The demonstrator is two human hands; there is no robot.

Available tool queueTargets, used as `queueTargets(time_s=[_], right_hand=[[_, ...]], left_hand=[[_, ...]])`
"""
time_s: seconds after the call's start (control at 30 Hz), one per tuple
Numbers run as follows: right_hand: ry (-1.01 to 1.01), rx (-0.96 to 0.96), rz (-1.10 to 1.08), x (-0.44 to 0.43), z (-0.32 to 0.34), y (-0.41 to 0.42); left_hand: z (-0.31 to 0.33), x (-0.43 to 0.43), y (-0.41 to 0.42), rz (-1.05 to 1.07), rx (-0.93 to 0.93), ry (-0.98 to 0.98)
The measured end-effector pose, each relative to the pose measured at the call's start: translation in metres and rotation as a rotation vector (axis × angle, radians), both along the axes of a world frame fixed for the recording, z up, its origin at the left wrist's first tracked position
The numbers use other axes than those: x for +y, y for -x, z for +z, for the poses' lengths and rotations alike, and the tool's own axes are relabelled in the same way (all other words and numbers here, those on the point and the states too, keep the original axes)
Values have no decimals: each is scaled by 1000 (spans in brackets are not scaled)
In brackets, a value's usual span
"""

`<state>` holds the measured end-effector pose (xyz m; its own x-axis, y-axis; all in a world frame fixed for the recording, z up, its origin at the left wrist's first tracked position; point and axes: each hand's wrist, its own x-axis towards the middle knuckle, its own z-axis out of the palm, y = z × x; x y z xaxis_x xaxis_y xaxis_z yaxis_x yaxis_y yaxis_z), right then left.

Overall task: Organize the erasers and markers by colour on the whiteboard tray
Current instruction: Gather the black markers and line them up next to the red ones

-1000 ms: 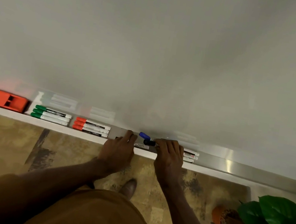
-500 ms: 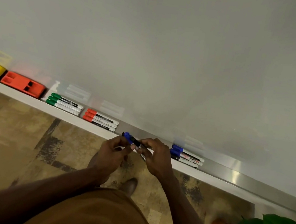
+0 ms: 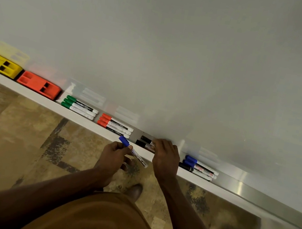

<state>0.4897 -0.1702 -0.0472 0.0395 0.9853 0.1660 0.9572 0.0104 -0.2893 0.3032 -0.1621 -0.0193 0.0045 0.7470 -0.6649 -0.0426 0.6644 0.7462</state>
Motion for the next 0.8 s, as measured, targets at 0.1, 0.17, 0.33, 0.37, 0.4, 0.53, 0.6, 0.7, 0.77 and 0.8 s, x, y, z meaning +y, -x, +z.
queueTargets(time_s=[0.1,0.17,0.33,0.37,0.4,0.53,0.6,0.7,0.77,0.8], right_hand=[[6,-12,17,-1,-2,11],[1,-15,8,0,-5,16],[82,16,27,-3,-15,19],[99,33,23,-5,-16,19],[93,48,14,-7,-16,17],[-3,74,-70,-21,-12,1],[-51,52,-148,-34,-10,-20],[-83,-12,-212,-61,-9,-64],[-62,-49,-239,-80,-9,-92],[-39,-56,-245,-88,-10,-104]], left_hand=[[-2,-1,3,-63,68,-28],[-2,-2,4,-111,108,-42],[-5,-7,5,-205,180,-85],[-5,-7,4,-217,189,-92],[-6,-6,4,-230,199,-99],[-3,-5,-1,-262,200,-114],[-3,-6,-4,-280,183,-113],[-6,-8,-5,-322,167,-112],[-6,-8,-9,-336,159,-111],[-5,-8,-11,-346,164,-122]])
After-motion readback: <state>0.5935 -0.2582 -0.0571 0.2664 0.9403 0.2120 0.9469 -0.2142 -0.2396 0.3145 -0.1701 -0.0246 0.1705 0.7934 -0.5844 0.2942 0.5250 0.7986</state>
